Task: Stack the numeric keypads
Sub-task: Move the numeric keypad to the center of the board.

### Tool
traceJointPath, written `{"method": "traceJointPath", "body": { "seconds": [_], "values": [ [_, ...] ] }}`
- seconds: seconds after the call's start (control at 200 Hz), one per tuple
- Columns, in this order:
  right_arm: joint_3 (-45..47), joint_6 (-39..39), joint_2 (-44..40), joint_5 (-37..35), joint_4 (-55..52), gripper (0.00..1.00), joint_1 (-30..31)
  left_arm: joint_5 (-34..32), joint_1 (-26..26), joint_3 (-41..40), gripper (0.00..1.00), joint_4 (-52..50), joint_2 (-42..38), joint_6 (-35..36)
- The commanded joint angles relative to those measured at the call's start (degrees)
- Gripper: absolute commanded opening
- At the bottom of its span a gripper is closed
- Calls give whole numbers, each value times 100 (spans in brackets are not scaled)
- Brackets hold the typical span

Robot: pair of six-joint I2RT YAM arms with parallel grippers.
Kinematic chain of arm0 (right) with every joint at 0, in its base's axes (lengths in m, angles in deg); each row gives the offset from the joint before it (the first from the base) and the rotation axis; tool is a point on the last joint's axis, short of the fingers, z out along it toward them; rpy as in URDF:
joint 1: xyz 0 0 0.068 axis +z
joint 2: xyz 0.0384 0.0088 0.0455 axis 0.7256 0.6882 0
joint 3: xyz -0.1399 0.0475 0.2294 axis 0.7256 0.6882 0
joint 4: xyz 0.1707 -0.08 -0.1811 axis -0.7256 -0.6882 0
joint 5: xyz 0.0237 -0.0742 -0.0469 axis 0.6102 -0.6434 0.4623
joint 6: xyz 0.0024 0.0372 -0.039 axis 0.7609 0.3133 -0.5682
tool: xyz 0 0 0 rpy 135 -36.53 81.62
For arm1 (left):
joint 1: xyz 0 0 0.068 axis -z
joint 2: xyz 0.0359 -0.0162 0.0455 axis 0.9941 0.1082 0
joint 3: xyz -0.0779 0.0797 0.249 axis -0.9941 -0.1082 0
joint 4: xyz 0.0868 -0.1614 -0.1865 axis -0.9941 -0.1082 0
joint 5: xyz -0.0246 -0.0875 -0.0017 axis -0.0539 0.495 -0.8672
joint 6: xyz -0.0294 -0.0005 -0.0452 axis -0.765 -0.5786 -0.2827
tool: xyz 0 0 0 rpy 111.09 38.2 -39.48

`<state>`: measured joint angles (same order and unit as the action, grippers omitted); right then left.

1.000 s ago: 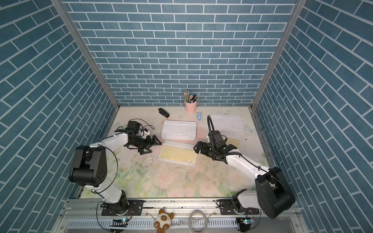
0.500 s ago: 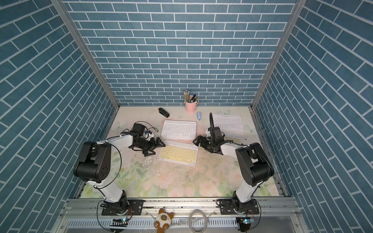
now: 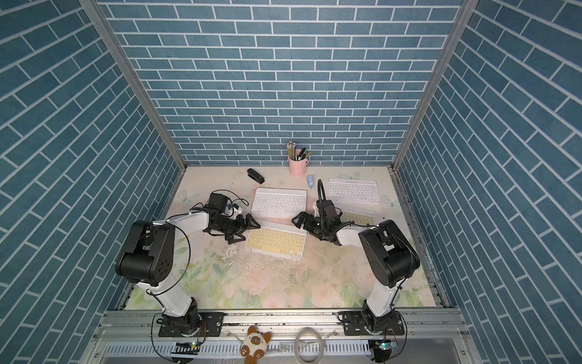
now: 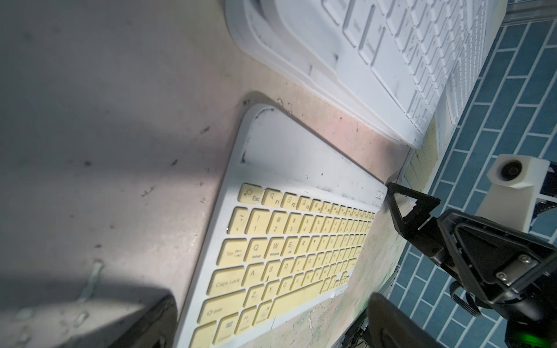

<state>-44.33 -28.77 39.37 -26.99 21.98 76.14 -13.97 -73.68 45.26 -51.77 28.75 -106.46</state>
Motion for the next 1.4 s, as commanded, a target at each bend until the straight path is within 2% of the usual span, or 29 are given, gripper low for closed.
{"method": "traceJointPath", "body": {
  "seconds": [0.0,0.185,0.52,0.765,1.145,1.39],
  "values": [
    [171,247,-145,-219,-4,99,6,-90,68,-139,100,-107,166,8],
    [435,335,-458,-417,38,99,8,-118,70,-187,100,-161,99,27],
    [372,732,-121,-162,675,99,111,-99,76,-177,100,-161,119,19],
    [399,761,-284,-259,585,99,183,-91,78,-179,99,-135,161,7],
    [517,1145,-139,-202,1168,99,336,-91,86,-179,100,-147,167,3],
    [664,1174,-344,-366,1258,99,475,-91,96,-188,100,-132,193,1]
  ]
}}
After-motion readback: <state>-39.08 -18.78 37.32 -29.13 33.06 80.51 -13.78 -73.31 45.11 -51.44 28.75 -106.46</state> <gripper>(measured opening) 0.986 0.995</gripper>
